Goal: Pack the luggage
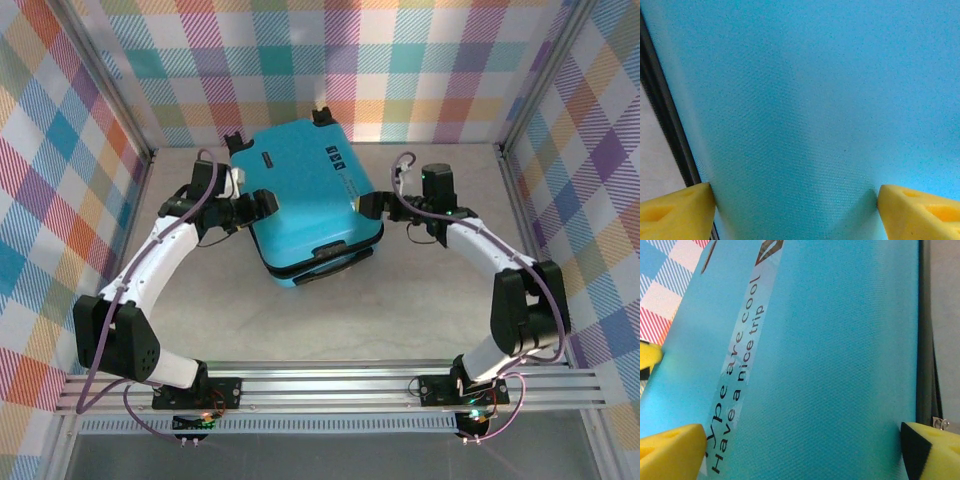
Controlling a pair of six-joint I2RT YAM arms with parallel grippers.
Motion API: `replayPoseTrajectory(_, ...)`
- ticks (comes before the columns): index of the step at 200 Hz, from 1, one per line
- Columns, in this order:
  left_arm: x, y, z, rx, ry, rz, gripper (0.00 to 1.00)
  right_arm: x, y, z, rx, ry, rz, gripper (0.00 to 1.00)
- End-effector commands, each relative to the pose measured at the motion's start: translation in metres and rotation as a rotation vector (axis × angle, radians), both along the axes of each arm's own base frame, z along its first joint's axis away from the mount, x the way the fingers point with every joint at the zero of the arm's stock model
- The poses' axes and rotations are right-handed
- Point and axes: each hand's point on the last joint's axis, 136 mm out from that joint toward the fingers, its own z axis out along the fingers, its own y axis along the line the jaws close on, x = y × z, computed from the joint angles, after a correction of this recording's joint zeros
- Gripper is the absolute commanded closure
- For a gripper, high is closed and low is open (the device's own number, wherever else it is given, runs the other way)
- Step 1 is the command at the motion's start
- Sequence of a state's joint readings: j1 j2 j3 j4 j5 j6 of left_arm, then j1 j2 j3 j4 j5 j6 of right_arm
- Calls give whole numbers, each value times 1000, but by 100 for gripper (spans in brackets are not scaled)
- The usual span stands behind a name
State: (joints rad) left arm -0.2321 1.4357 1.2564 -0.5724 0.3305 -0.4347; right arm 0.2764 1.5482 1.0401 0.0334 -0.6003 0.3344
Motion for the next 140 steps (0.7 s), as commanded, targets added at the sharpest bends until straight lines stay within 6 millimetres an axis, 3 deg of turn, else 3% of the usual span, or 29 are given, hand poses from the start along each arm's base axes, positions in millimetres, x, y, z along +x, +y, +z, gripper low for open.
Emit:
replayPoseTrajectory(1,7,-19,40,-40,-115,-103,18,-77,60,16,100,67,290,4)
replayPoseTrajectory(52,33,-2,46,-30,-136,-62,18,-118,71,17,116,69,319,4)
replayPoseTrajectory(76,49,13,52,2,-161,-32,18,-119,70,23,111,52,311,4)
replayPoseTrajectory(102,74,36,45,-6,-152,19,18,-126,81,28,127,40,345,4)
replayPoseTrajectory(140,104,48,37,-37,-128,47,19,-107,92,26,130,37,331,4)
